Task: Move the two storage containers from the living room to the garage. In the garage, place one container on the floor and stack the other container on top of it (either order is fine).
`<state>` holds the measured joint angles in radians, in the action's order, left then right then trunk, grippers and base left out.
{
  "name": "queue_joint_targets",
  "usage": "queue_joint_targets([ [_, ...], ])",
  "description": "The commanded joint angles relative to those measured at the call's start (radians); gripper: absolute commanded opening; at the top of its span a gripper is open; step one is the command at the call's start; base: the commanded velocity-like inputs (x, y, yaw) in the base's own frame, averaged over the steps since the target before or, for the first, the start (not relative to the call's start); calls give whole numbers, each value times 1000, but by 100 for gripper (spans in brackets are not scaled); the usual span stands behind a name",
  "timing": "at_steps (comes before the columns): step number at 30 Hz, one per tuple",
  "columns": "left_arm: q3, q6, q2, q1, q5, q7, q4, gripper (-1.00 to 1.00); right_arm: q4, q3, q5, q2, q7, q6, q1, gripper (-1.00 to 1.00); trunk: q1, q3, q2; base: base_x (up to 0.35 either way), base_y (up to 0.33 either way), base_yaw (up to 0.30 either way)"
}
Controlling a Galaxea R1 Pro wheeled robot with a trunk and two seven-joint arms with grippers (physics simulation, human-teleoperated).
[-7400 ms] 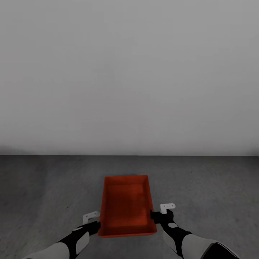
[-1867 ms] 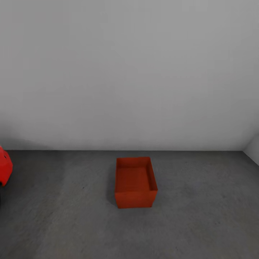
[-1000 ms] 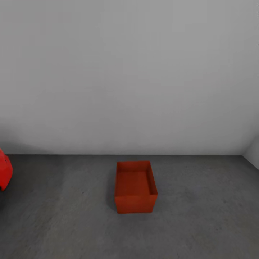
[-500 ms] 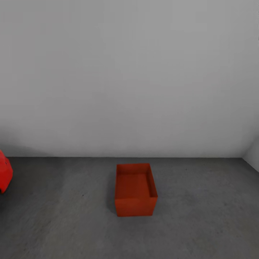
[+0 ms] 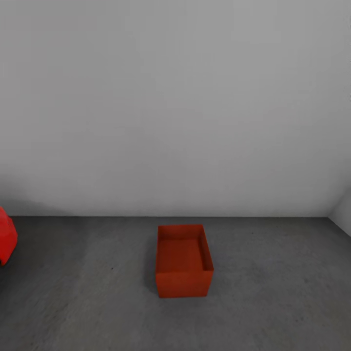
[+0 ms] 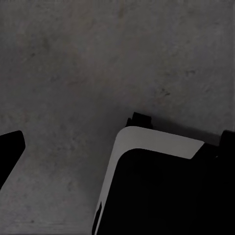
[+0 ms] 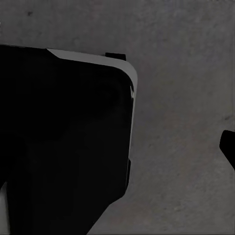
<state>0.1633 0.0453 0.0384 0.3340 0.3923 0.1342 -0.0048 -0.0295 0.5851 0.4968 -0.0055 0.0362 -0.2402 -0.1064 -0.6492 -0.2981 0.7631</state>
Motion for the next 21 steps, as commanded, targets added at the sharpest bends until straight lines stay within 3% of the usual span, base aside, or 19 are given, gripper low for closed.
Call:
queue_joint_targets([
  [1,8,2,0,0,8,2,0,100,-3,8,6,1,1,-5,-1,100,0,0,1,0,0,0],
  [21,8,2,0,0,8,2,0,100,-3,9,5,0,1,-2,-1,100,0,33,1,0,0,0],
])
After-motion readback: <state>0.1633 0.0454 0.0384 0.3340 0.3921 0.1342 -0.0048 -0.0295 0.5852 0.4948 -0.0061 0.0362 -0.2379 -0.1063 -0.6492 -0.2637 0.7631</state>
